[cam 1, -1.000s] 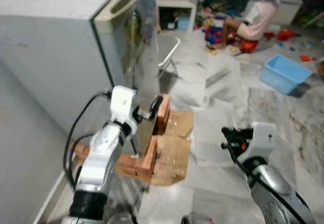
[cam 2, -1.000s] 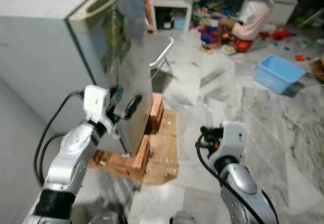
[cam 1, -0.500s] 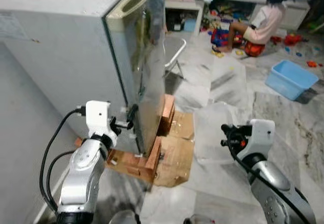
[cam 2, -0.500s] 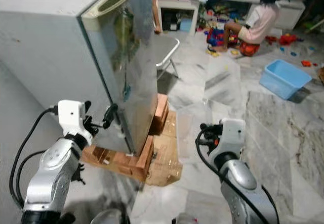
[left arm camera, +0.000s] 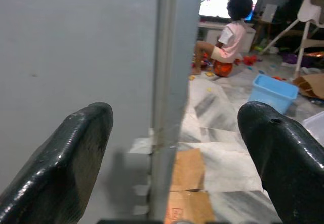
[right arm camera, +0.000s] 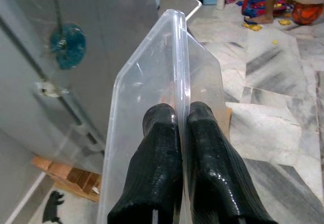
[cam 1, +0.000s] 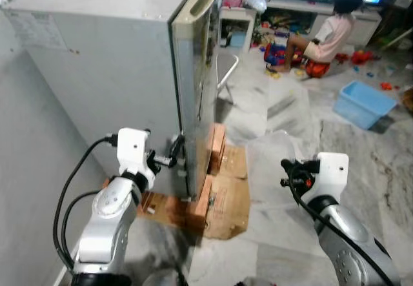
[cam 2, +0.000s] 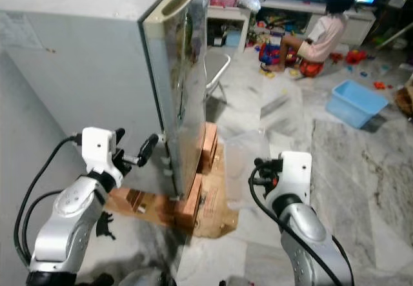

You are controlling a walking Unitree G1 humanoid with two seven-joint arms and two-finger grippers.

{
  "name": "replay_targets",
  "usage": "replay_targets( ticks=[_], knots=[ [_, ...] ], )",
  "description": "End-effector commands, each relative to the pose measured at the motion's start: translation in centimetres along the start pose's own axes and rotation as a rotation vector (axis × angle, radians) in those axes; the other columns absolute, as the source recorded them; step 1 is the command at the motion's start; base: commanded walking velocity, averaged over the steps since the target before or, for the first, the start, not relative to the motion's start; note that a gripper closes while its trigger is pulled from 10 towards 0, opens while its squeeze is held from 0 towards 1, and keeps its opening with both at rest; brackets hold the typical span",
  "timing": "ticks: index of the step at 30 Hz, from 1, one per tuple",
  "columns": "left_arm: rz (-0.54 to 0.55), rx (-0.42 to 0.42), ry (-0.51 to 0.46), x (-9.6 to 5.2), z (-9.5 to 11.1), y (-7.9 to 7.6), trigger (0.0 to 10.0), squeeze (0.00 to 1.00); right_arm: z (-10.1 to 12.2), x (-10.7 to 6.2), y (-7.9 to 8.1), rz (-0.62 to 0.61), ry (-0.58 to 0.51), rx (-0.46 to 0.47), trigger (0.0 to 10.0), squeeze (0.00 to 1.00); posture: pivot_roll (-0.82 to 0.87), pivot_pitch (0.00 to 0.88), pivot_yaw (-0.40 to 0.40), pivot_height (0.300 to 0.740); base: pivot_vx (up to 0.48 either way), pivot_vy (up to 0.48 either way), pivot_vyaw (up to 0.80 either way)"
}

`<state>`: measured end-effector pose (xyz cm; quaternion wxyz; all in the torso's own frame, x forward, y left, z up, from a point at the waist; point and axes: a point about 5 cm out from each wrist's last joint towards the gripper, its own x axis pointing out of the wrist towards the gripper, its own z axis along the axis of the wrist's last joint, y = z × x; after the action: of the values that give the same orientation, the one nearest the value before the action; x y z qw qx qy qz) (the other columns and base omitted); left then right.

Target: Restocking fridge

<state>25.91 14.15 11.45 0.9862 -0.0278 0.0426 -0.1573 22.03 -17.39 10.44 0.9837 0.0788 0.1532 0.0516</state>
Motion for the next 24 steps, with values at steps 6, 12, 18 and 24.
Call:
replay_targets(
  ticks=[6, 12, 18, 24],
  knots=[
    [-0.024, 0.002, -0.027, 0.05, 0.62, -0.43, 10.0, 0.0, 0.33, 0.22, -0.21, -0.006, -0.011, -0.013, 10.0, 0.0, -0.05, 0.0, -0.005, 0.74, 0.142, -0.118, -0.07],
    [-0.046, 0.006, -0.03, 0.04, 0.74, -0.7, 10.0, 0.0, 0.32, 0.28, -0.13, -0.005, -0.011, -0.01, 10.0, 0.0, -0.06, 0.0, 0.0, 0.74, 0.298, -0.373, -0.64],
    [-0.048, 0.0, -0.026, 0.05, 0.69, -0.79, 10.0, 0.0, 0.42, 0.26, -0.16, -0.007, -0.017, -0.01, 10.0, 0.0, -0.06, 0.0, 0.002, 0.74, 0.304, -0.307, -0.07],
    [0.007, 0.004, -0.038, 0.1, 0.68, -0.45, 10.0, 0.0, 0.59, 0.4, -0.26, -0.01, -0.024, -0.01, 10.0, 0.0, -0.05, 0.0, 0.001, 0.74, 0.102, 0.0, 0.0]
  ],
)
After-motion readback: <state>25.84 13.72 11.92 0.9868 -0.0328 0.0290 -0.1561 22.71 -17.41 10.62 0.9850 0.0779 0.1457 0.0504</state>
